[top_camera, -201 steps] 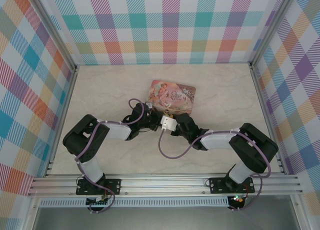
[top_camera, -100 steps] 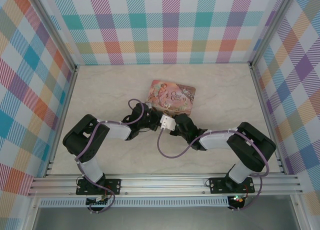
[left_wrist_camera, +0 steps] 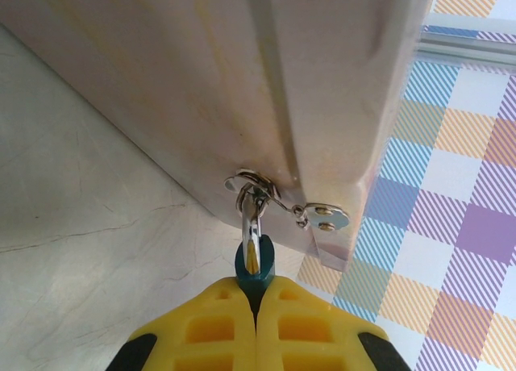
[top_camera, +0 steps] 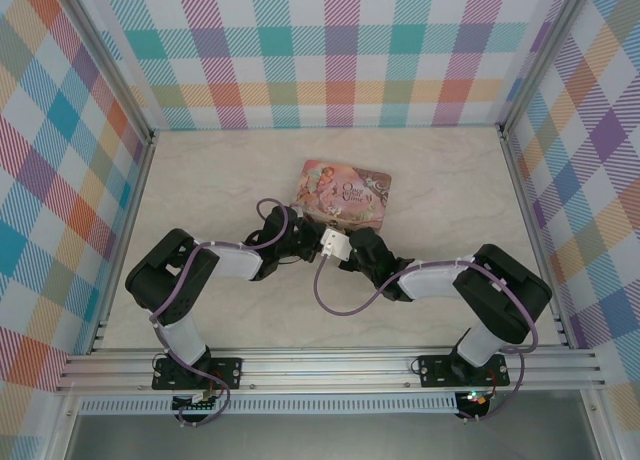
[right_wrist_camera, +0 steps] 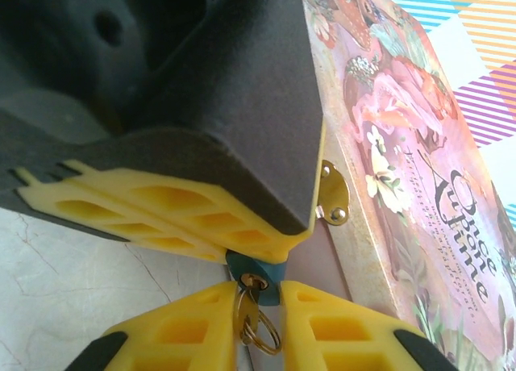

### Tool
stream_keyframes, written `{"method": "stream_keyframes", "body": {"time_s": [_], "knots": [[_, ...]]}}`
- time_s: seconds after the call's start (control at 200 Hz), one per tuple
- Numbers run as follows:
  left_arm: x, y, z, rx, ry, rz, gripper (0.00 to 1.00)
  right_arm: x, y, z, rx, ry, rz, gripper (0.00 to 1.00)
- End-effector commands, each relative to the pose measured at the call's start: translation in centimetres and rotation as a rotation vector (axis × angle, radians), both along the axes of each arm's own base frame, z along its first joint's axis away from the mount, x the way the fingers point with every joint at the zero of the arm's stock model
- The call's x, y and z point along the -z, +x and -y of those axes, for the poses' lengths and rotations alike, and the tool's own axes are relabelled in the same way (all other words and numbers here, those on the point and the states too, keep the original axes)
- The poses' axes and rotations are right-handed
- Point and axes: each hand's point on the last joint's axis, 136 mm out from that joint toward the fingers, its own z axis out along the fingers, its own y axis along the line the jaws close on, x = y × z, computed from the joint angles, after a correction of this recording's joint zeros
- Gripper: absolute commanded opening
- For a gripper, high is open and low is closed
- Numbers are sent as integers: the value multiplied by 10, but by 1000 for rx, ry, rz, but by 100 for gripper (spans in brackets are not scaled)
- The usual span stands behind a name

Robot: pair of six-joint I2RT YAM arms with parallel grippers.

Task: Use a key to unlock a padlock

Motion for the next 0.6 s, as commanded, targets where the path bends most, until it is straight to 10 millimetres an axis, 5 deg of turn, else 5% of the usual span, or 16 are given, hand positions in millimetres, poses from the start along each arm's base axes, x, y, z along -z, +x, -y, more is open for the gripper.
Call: {"method": "stream_keyframes", "body": {"time_s": [0.0,0.385,0.595], "knots": [[-27,2,6,7,-61,69,0,-17,-1,-3,3,58,42,23],[-27,2,6,6,-61,63,0,-13,-11,0,-16,41,30,27],[-27,2,8,13,-61,61,0,-11,-8,-4,-14,43,30,20]]}}
